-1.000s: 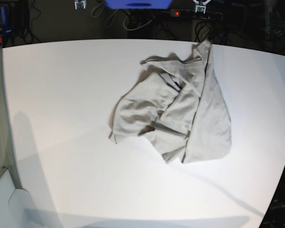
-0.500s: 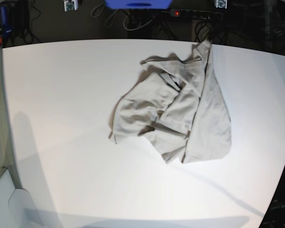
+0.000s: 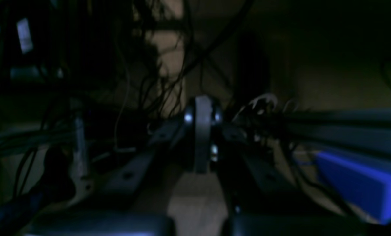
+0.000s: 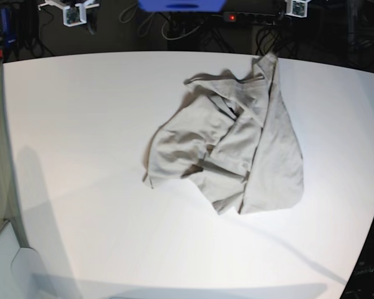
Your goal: Layout the t-shirt on the table in an organized manner, then fold the t-shirt properly
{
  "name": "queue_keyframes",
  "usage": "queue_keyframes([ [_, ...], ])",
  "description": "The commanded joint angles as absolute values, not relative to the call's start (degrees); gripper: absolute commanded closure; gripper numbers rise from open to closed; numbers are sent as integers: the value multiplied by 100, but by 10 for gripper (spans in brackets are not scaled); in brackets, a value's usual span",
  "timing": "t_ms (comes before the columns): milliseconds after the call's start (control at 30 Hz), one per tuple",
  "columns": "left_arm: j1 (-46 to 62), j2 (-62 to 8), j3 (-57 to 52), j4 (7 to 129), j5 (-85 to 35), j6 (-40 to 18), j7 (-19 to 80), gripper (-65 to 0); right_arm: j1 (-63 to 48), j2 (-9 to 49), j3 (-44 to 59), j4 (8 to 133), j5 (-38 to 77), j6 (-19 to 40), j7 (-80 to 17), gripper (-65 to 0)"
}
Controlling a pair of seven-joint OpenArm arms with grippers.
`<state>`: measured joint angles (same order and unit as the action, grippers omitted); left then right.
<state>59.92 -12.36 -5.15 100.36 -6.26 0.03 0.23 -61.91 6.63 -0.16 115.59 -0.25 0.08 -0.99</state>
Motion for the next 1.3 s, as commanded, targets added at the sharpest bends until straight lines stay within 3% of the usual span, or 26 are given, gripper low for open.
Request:
queue_keyframes([
  [0, 6185, -1244, -532, 10290, -620, 57, -84, -3, -6264, 681, -4, 11644, -22, -31, -13, 0],
  [400, 6264, -1182, -1051, 11442, -620, 66, -84, -3, -5429, 673, -629, 11749, -22, -31, 4, 0],
  [767, 5727, -884, -1059, 11495, -629, 31, -84, -3, -4251, 646, -1402, 11723, -22, -48, -136, -1],
  [1000, 5411, -866, -1042, 11495, -629, 22, -84, -4, -3073, 646, -1815, 11714, -22, -40, -1323, -112],
  [1267, 5191, -866, -1051, 11495, -629, 22, -84, -5, -1727, 374, -2105, 11635, -13, -40, -2826, -177],
])
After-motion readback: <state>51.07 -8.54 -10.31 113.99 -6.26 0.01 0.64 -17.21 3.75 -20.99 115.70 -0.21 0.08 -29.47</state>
